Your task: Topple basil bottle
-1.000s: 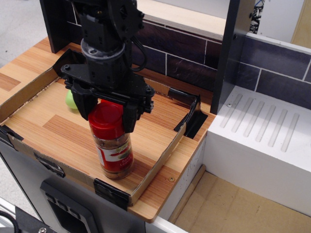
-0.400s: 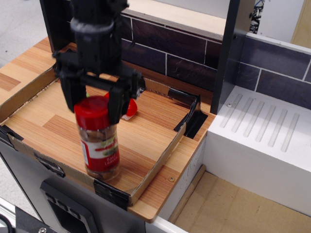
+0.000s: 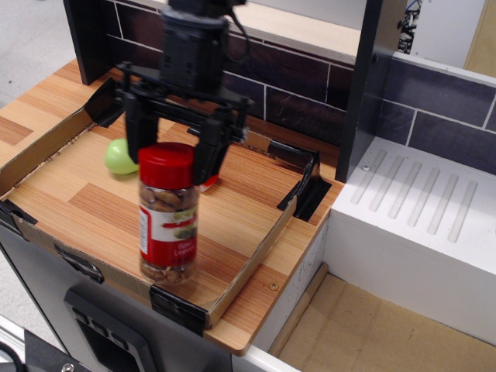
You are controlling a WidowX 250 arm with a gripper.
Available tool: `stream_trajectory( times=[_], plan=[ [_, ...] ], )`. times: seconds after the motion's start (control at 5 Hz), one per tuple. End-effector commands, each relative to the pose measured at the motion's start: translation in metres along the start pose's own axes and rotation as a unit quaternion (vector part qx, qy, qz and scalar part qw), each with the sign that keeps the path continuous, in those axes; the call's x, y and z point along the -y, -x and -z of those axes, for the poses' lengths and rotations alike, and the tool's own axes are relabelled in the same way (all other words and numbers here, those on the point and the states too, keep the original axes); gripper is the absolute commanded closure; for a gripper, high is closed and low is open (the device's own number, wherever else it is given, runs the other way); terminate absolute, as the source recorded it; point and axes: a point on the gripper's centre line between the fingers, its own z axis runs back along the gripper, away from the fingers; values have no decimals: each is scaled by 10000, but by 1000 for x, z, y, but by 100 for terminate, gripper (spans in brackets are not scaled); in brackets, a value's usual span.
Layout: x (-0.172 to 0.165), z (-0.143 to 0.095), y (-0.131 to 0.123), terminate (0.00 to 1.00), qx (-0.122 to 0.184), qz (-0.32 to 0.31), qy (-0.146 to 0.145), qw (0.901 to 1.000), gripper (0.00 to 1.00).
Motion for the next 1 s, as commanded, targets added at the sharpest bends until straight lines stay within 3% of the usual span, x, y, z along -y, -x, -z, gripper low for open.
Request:
stream_trajectory(
  times=[0.0, 0.2, 0.4, 0.6, 0.8],
  plan=[
    [10, 3, -26, 0, 386, 269, 79, 9989, 100],
    [16, 2, -32, 0, 1162, 467, 143, 9920, 100],
    [21, 0, -45, 0, 2384, 564, 69, 9695, 100],
    [29, 1, -58, 0, 3126, 488, 77, 9486, 100],
    [36, 4, -71, 0, 3644, 311, 53, 9307, 100]
  ],
)
